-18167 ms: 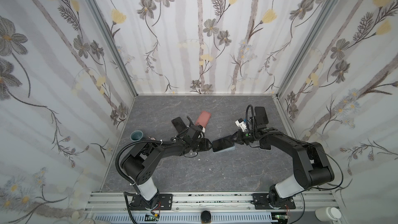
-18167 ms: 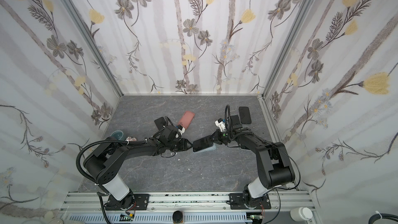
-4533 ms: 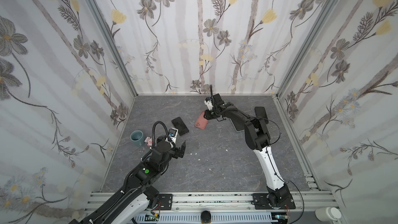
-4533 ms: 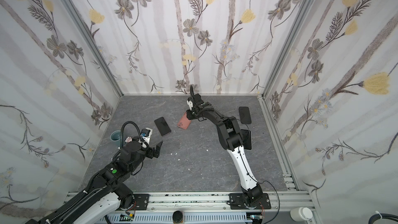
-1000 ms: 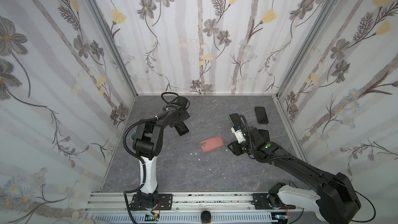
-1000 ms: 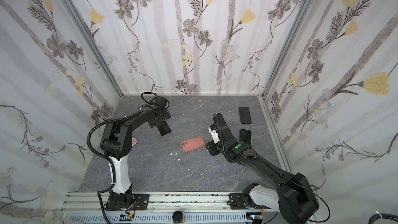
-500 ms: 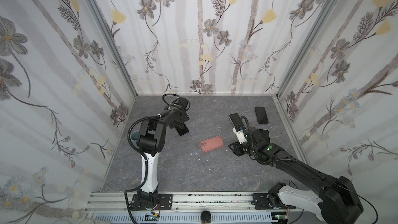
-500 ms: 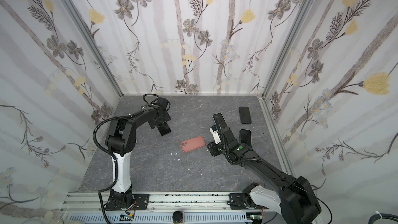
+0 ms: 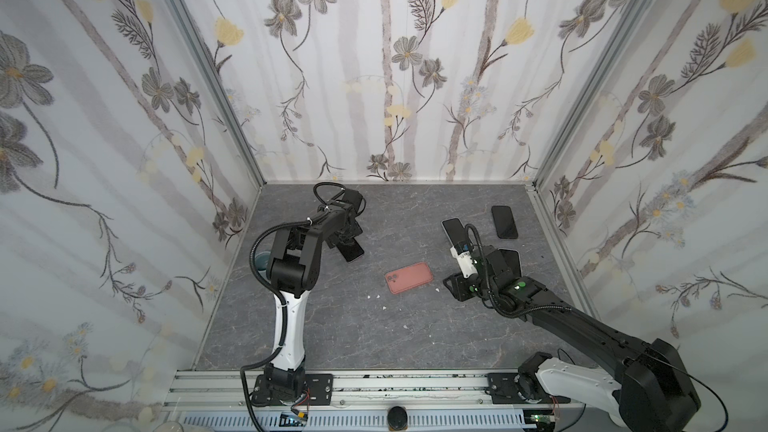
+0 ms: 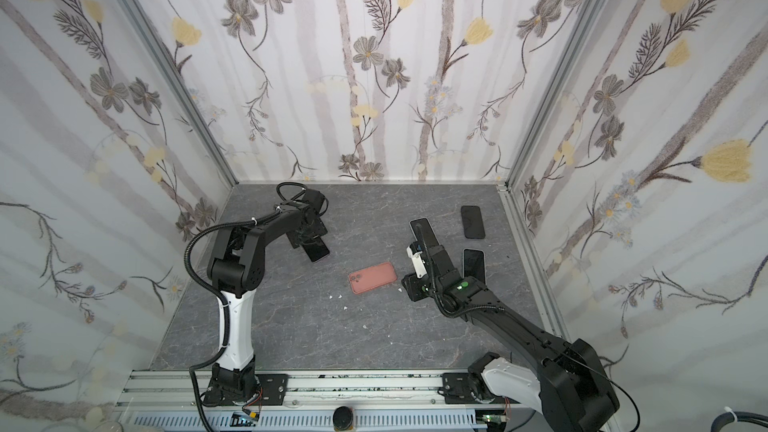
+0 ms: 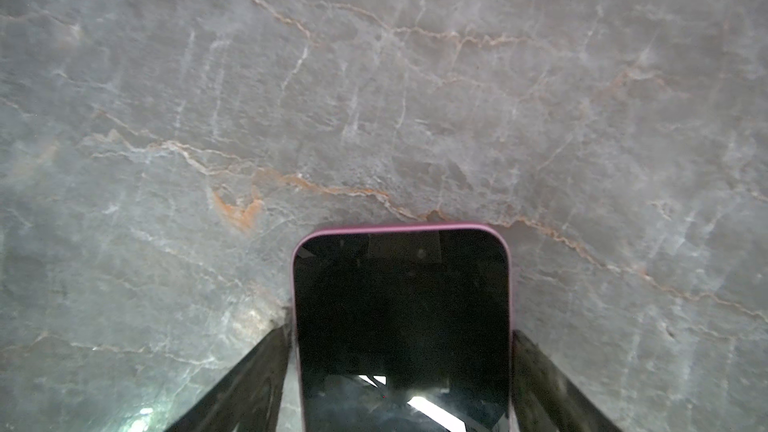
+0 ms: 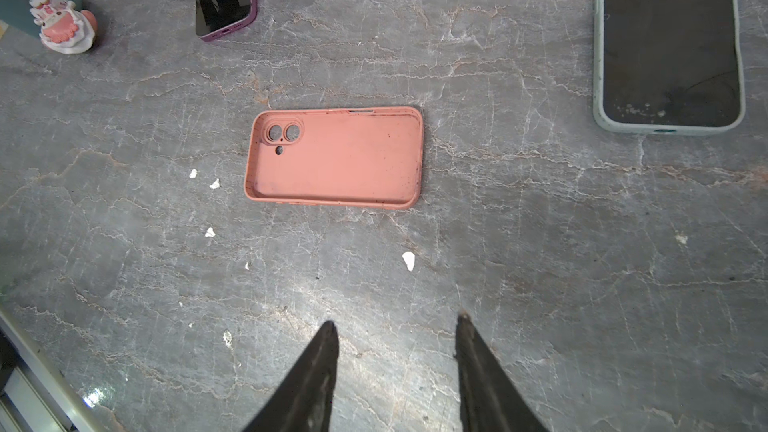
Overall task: Put the phone into the phone case
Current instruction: 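Grasp the purple-edged phone with the left gripper and lift it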
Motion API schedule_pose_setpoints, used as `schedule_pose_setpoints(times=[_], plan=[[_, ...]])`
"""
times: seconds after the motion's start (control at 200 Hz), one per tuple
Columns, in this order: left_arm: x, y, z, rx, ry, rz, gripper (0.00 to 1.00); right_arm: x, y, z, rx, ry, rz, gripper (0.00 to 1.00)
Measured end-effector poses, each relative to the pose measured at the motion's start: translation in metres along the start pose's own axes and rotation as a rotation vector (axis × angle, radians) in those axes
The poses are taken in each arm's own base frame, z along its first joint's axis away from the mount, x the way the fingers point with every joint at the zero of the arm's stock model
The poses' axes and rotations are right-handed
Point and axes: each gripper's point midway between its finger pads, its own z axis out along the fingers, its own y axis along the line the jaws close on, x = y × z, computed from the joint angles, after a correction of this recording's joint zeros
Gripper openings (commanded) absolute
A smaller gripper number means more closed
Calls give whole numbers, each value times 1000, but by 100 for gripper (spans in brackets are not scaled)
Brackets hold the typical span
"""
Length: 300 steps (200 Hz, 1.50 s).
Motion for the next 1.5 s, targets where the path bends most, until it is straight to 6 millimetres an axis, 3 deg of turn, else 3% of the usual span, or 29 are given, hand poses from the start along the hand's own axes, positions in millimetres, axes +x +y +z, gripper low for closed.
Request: schedule_pose_setpoints(times=[0.165,0.24,0.49,0.784,1.259,1.499], plan=[[-1,2,0,4,5,-11,76,0,-1,1,3,2,1,46],[-1,1,-1,12,8,-13,69,0,-1,0,4,0,1,46],[-2,2,-2,28,8,-45,64,-3,0,-2,2,-12,1,46],[2,6,-7,61,38,-112,64,-10,5,-4,-20,-28,11,46],[13,6,-15,86,91,-152,69,-26,43,11,-189,-57,100,45],[18,9,-15,83,102,-151,72,-29,47,11,-197,-61,101,45]])
